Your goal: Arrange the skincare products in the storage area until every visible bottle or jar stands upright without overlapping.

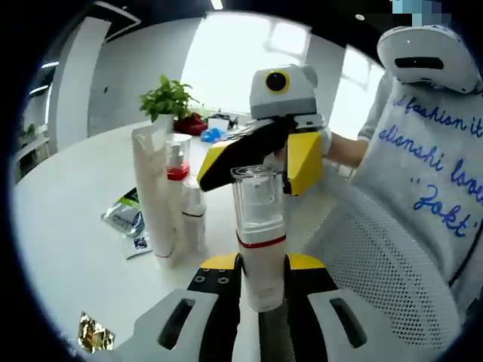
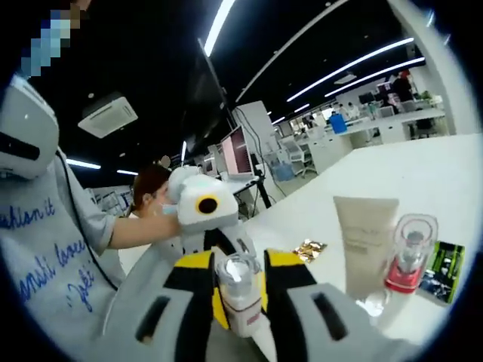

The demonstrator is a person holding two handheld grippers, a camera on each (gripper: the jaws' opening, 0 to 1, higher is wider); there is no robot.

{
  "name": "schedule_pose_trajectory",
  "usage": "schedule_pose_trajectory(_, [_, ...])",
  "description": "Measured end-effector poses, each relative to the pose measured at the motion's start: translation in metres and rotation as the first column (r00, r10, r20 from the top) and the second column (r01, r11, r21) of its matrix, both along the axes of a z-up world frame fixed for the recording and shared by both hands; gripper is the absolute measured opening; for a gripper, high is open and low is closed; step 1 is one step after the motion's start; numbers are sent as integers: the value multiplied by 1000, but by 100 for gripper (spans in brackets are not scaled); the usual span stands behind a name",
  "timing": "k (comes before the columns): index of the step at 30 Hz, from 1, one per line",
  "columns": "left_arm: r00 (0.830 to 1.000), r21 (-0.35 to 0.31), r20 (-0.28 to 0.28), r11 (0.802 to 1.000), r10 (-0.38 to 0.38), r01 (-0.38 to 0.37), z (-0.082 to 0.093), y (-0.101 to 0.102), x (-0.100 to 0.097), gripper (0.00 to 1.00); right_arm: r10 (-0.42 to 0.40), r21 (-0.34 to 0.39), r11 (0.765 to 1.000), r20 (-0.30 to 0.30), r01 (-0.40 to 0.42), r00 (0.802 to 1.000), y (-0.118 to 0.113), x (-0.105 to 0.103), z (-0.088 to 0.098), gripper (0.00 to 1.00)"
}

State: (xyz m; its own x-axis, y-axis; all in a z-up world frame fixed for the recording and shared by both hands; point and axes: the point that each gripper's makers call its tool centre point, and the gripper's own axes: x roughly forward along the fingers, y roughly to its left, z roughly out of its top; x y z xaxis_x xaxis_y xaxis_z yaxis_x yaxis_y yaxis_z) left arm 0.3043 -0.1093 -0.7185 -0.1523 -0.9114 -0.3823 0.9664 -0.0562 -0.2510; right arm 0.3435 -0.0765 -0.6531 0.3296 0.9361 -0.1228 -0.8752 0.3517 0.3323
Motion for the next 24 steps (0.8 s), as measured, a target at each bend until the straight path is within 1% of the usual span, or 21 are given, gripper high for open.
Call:
schedule_pose_trajectory(1, [1000,-7,-3,1000,-26,26,2,-2,-4,17,24,6,1000,5,-24,1000,1,-3,1,26])
schedule_pose_trajectory(2, [999,-9,-12,999,-31,31,2,-2,-6,17,29,10,1000,8,-29,1000,2,-4,2,25])
schedule_pose_trajectory(3, [998,-13,-22,999,-53,52,3,-5,-11,17,73,16,997,17,-74,997,4,-11,4,23])
schedule_pose_trajectory(4, [998,-16,-21,998,-62,62,4,-6,-12,17,74,12,997,17,-74,997,4,-11,4,23])
schedule_pose_trajectory(6, [995,-20,-37,995,-96,95,6,-8,-19,17,112,-3,994,23,-112,993,5,-17,2,23])
schedule_pose_trajectory(7, [992,-28,-43,992,-122,121,7,-6,-22,17,116,-4,993,21,-116,993,5,-17,2,23])
schedule_pose_trajectory(8, [990,-21,-49,992,-129,128,5,-4,-21,17,121,2,993,19,-121,993,6,-17,2,23])
schedule_pose_trajectory(9, [989,-21,-42,990,-143,143,5,-2,-21,17,143,0,990,24,-143,989,6,-20,2,22])
schedule_pose_trajectory(11, [985,-18,-53,986,-166,165,4,1,-23,17,157,-2,988,32,-157,987,7,-22,3,22])
schedule_pose_trajectory(12, [981,-24,-54,982,-186,185,5,2,-24,17,169,11,985,37,-170,985,8,-23,4,21])
schedule_pose_trajectory(13, [981,-27,-52,982,-189,188,6,2,-24,17,166,22,986,29,-167,986,7,-22,5,21])
schedule_pose_trajectory(17, [977,-17,-45,978,-209,208,3,6,-23,17,179,10,984,36,-179,983,8,-25,3,20])
schedule_pose_trajectory(19, [978,-14,-40,979,-203,203,2,6,-21,18,172,-6,985,52,-172,984,8,-24,2,20])
schedule_pose_trajectory(20, [980,-12,-37,981,-193,193,1,6,-20,18,157,-14,988,43,-157,987,7,-22,0,19])
schedule_pose_trajectory(21, [985,-2,-31,986,-167,167,-1,5,-16,18,140,-24,990,37,-140,989,6,-19,-1,19])
schedule_pose_trajectory(22, [989,4,-33,990,-144,144,-2,4,-13,18,127,-30,992,47,-126,991,6,-16,-2,19])
schedule_pose_trajectory(23, [991,12,-31,992,-128,128,-3,2,-12,18,113,-37,993,39,-112,993,5,-14,-3,19])
schedule_pose_trajectory(24, [995,21,-20,995,-98,98,-5,1,-7,17,80,-48,996,32,-79,996,3,-10,-5,18])
